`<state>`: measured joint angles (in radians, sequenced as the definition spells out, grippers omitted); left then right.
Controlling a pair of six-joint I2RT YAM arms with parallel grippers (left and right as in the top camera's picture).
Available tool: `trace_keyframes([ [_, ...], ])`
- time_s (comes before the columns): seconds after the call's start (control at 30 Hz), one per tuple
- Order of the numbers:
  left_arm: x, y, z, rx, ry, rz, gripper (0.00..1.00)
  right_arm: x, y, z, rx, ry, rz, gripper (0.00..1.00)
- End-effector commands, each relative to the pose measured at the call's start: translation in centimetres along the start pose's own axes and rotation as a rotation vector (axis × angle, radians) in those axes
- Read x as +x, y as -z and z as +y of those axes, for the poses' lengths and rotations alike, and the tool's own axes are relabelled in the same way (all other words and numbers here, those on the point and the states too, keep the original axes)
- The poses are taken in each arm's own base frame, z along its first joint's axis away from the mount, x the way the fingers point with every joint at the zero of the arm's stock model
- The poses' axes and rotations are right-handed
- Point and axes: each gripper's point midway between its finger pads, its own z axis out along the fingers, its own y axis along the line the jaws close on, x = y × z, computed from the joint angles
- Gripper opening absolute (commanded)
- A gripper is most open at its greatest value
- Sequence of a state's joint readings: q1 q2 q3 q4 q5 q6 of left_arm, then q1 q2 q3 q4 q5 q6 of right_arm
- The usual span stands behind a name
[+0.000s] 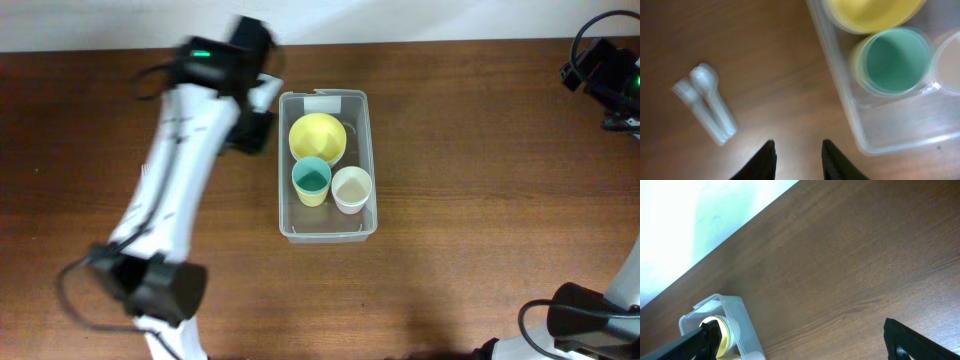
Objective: Pack container
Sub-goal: 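Stack the teal cup into the yellow cup and release, then lower left gripper onto the white fork and grasp it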
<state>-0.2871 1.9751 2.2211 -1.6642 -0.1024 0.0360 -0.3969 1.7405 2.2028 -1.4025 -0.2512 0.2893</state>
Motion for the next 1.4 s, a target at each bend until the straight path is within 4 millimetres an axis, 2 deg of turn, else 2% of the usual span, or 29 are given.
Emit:
trace_keyframes([
  [0.0,2.6,3.2,6.8,-0.081,0.212,-0.053,0.33,-0.1,-0.1,-0.2,0.006,-0.010,-0.002,0.99],
  [0.03,3.7,2.8,8.5,-0.071,0.276,-0.031,0.33,-0.1,-0.1,-0.2,0.006,-0.010,-0.002,0.99],
  [0.1,5.2,1.6,10.3,-0.051,0.345,0.016,0.34,-0.1,-0.1,-0.2,0.006,-0.010,-0.002,0.99],
  [0.17,6.9,-0.9,12.1,-0.042,0.414,0.084,0.34,-0.1,-0.1,-0.2,0.006,-0.010,-0.002,0.99],
  [0.27,8.5,-5.9,14.3,-0.032,0.493,0.136,0.36,-0.1,-0.1,-0.2,0.006,-0.010,-0.002,0.99],
  [0.3,9.2,-8.5,14.5,-0.005,0.516,0.146,0.41,-0.1,-0.1,-0.2,0.006,-0.010,-0.002,0.99],
  [0.4,10.7,-14.0,14.6,0.055,0.572,0.143,0.45,-0.1,-0.1,-0.2,0.006,-0.009,-0.002,0.99],
  [0.53,12.2,-18.1,15.1,0.054,0.603,0.115,0.52,-0.1,-0.2,-0.2,0.006,-0.010,-0.001,0.99],
  [0.67,12.7,-19.8,16.3,0.019,0.587,0.078,0.54,-0.1,-0.2,-0.2,0.006,-0.010,-0.001,0.99],
  [0.83,12.5,-20.1,18.9,-0.013,0.619,0.009,0.54,-0.1,-0.2,-0.2,0.007,-0.010,-0.001,0.99],
  [0.93,11.5,-20.4,19.5,-0.008,0.589,-0.042,0.54,-0.1,-0.2,-0.2,0.007,-0.010,-0.001,0.99],
  [1.03,10.3,-21.9,20.0,-0.002,0.581,-0.080,0.54,-0.1,-0.2,-0.2,0.007,-0.010,-0.001,0.99],
  [1.3,11.5,-27.0,18.1,0.090,0.559,0.018,0.52,-0.1,-0.2,-0.2,0.007,-0.010,-0.001,0.99],
  [1.37,11.6,-27.2,18.0,0.091,0.559,0.022,0.51,-0.1,-0.2,-0.2,0.007,-0.010,0.000,0.99],
])
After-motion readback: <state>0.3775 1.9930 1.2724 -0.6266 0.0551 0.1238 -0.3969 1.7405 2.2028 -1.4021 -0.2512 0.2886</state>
